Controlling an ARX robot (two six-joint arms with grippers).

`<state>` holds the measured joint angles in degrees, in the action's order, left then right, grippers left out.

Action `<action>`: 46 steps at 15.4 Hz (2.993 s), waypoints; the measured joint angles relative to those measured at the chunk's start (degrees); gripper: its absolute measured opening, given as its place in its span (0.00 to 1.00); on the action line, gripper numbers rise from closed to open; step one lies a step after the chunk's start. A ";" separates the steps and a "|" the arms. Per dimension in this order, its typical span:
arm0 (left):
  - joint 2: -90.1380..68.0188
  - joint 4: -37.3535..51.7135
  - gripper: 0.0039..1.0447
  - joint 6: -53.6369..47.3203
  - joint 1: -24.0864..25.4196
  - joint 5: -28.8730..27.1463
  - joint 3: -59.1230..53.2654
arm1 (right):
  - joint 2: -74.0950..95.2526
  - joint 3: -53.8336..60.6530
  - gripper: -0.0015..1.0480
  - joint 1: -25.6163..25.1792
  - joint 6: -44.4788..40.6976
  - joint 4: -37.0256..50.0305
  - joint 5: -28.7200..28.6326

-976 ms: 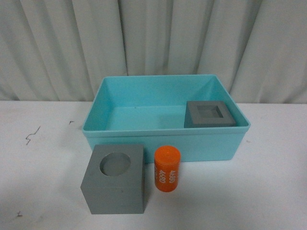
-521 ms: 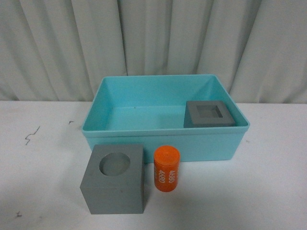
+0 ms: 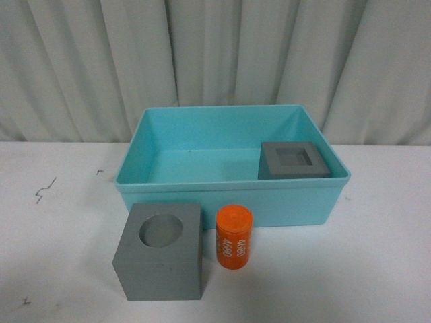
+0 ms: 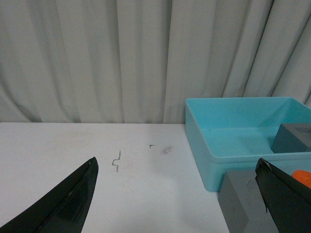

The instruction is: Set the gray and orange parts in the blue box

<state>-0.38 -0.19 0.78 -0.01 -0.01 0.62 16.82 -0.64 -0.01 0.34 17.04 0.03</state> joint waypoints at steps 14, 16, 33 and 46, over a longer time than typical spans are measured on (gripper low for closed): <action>0.00 0.00 0.94 0.00 0.00 0.00 0.00 | -16.59 -0.04 0.22 0.00 -0.02 -17.25 -0.04; 0.02 0.00 0.94 0.00 0.00 0.00 0.00 | -16.59 -0.04 0.47 0.00 -0.02 -17.25 -0.02; -76.32 9.33 0.94 17.88 -23.98 -4.61 31.41 | -16.59 -0.04 0.94 0.00 -0.04 -17.25 -0.04; -100.37 12.85 0.94 14.21 -20.39 -8.55 40.52 | -16.59 -0.04 0.94 0.00 -0.07 -17.25 -0.04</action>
<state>-100.75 12.67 14.98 -20.40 -8.56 41.15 0.23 -0.69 -0.01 0.27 -0.21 -0.01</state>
